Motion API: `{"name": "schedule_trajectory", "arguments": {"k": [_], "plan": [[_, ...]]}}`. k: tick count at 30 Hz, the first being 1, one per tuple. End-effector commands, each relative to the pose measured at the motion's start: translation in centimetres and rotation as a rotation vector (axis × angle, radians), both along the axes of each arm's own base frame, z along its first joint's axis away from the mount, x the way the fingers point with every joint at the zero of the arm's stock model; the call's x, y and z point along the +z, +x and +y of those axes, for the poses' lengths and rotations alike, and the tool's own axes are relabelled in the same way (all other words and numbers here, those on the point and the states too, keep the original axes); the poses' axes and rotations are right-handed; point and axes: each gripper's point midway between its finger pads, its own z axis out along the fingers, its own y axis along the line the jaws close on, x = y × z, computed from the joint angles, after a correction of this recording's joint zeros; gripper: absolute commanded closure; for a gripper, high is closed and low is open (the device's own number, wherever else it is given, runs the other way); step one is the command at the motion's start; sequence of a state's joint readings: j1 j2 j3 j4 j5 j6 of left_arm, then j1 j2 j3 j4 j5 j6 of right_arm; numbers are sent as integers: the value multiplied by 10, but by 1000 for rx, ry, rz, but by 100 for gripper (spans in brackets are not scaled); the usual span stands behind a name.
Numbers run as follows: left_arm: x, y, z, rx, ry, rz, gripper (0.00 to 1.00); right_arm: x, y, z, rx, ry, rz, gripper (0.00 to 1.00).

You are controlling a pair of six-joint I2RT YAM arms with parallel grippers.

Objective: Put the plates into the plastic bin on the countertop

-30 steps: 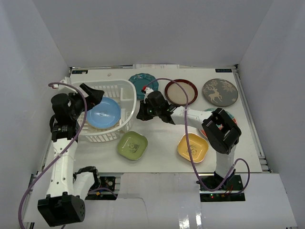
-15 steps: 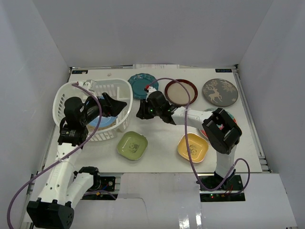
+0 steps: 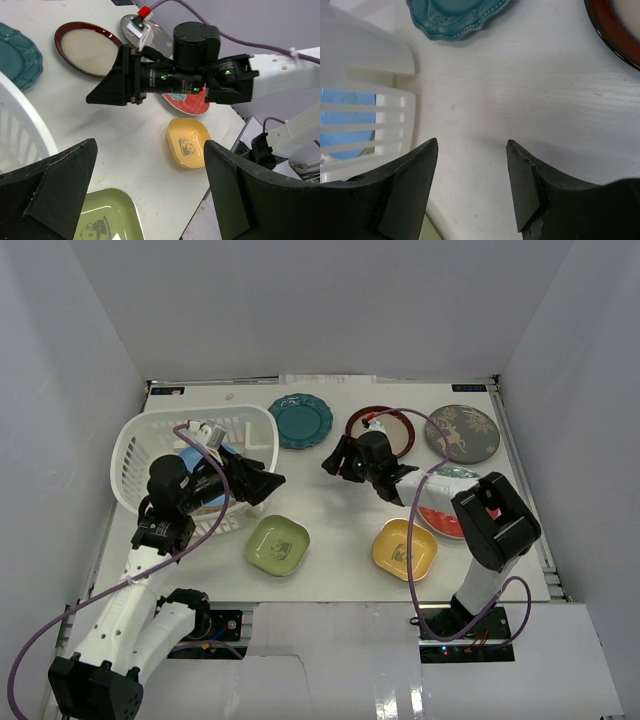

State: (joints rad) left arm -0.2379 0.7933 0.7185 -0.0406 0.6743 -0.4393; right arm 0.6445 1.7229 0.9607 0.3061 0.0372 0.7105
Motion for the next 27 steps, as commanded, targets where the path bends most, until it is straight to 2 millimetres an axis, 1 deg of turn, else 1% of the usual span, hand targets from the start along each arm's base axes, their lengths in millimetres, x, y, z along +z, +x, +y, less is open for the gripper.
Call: {"name": "schedule_trajectory", "arguments": {"k": [1,2,3,5,6,8,9,10,11,12,13,14,15,16,17,18,19,20,21,24,25,26,27], "plan": [[8,-9,-5,-47,-1,-61,2,6,26,4,-168,142,-16,36],[7,-9,-6,-49,0,-58,2,5,31,5,-193,164,-17,32],[7,-10,-6,-49,1,-58,2,-3,40,7,-212,188,-12,32],[5,-11,-5,-46,3,-56,2,-5,54,13,-242,246,8,31],[5,-11,-5,-46,5,-54,2,-9,69,19,-260,267,12,31],[3,-11,-5,-48,6,-50,2,-12,85,26,-296,317,30,31],[3,-11,-5,-48,6,-48,2,-20,97,30,-316,329,38,31],[2,-11,-6,-49,7,-42,2,-23,105,30,-341,345,43,31],[1,-10,-6,-49,10,-42,2,-26,111,32,-356,365,54,31],[1,-10,-6,-50,12,-39,2,-40,116,33,-387,382,83,32],[1,-10,-6,-51,13,-38,2,-35,126,34,-413,412,69,32],[1,-10,-7,-54,14,-35,2,-37,131,36,-429,430,72,35],[-1,-10,-8,-56,17,-29,2,-52,136,36,-457,444,104,37],[-2,-9,-8,-56,20,-27,2,-44,146,42,-452,478,97,38],[-1,-9,-8,-56,20,-27,2,-49,149,45,-453,488,109,40],[-1,-7,-9,-56,22,-24,2,-64,151,45,-465,486,133,42],[-2,-7,-9,-57,24,-24,2,-61,156,49,-475,520,143,43],[-1,-6,-9,-57,25,-25,2,-64,157,51,-477,536,149,47],[-3,-5,-10,-58,28,-19,2,-74,157,52,-489,553,172,49],[-5,-3,-10,-56,33,-11,2,-79,161,53,-498,600,179,62],[-6,-1,-10,-50,34,-8,2,-82,159,52,-500,609,188,76],[-5,-1,-9,-48,35,-10,2,-74,158,51,-495,624,180,82],[-5,0,-9,-45,35,-9,2,-60,159,49,-495,653,146,86]]}}
